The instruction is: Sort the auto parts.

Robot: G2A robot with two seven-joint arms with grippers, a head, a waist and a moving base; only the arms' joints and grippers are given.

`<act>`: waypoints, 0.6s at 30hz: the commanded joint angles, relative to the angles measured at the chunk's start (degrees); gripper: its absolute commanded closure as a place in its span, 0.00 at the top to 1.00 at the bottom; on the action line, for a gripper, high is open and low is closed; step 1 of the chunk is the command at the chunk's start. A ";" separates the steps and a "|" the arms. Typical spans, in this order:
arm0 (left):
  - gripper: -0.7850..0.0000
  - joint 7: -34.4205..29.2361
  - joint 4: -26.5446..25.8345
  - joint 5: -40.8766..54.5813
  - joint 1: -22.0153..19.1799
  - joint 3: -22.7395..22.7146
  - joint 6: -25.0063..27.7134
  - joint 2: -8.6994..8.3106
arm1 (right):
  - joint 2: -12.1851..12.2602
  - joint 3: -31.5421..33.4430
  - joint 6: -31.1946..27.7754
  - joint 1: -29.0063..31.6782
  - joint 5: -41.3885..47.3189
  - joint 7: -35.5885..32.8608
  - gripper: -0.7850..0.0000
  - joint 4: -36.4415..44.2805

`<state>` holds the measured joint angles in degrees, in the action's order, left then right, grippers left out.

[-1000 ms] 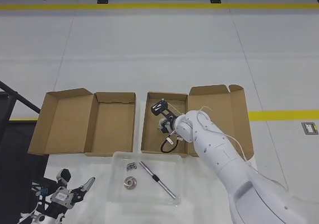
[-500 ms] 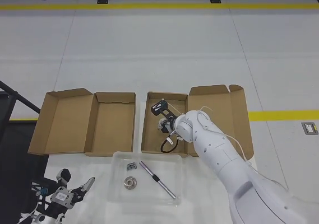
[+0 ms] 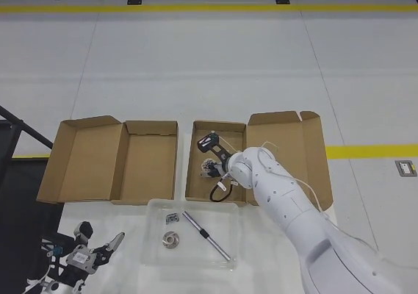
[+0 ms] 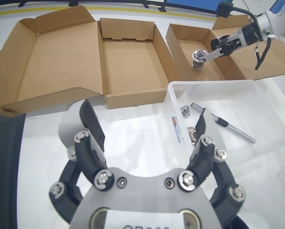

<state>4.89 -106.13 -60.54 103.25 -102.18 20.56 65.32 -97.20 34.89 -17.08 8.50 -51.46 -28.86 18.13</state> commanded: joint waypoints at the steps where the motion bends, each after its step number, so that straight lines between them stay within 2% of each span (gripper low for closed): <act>1: 1.00 0.00 0.00 0.00 0.00 0.00 0.00 0.00 | 0.44 0.32 -0.27 0.29 -0.44 1.22 1.00 0.99; 6: 1.00 0.00 0.00 0.00 0.00 0.00 0.00 0.00 | 1.66 0.90 0.52 1.17 -2.71 1.67 1.00 5.53; 10: 1.00 0.00 0.00 0.00 0.00 0.00 0.00 0.00 | 3.08 1.77 0.59 2.62 -4.75 -0.23 1.00 12.99; 14: 1.00 0.00 0.00 0.00 0.00 0.00 0.00 0.00 | 5.55 3.40 0.14 6.44 -8.18 -6.30 1.00 27.69; 18: 1.00 0.00 0.00 0.00 0.00 0.00 0.00 0.00 | 9.37 7.26 0.58 14.69 -13.34 -18.04 1.00 49.53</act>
<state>4.89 -106.13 -60.54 103.25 -102.18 20.55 65.32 -88.87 41.00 -16.60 20.46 -63.33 -42.64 59.60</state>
